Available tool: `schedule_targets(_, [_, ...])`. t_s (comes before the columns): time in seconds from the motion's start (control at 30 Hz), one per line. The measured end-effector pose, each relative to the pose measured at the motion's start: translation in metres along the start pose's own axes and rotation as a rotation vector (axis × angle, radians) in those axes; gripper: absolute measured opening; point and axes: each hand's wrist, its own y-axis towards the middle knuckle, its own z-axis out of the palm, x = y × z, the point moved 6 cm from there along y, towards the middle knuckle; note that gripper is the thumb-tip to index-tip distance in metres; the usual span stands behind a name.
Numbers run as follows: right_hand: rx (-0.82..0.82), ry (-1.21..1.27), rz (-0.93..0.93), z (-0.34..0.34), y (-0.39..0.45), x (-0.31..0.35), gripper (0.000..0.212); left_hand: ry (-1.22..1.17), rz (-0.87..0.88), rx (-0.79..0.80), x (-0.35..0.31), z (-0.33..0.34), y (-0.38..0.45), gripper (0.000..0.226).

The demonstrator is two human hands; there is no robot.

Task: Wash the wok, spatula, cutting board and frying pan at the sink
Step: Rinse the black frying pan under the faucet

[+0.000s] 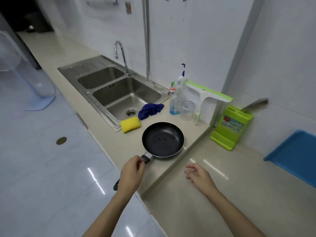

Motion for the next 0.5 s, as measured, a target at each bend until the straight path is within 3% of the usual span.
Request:
schedule_targets(0.1, [-0.122, 0.060, 0.062, 0.020, 0.030, 0.016, 0.017, 0.027, -0.013, 0.048, 0.029, -0.013, 0.033, 0.008])
schedule_targets(0.23, [-0.261, 0.097, 0.139, 0.026, 0.056, 0.027, 0.022, 0.021, -0.136, 0.323, 0.060, 0.005, 0.061, 0.020])
schedule_targets(0.3, [-0.288, 0.090, 0.172, 0.027, 0.063, 0.029, 0.022, -0.082, -0.292, 0.484, 0.074, 0.017, 0.064, 0.030])
schedule_targets(0.4, [-0.294, 0.103, 0.186, 0.029, 0.072, 0.031, 0.020, -0.443, -0.553, 0.737, 0.080, 0.037, 0.051, 0.033])
schedule_targets(0.5, [-0.254, 0.087, 0.195, 0.035, 0.080, 0.036, 0.013, -0.485, -0.589, 0.844, 0.077, 0.038, 0.047, 0.031])
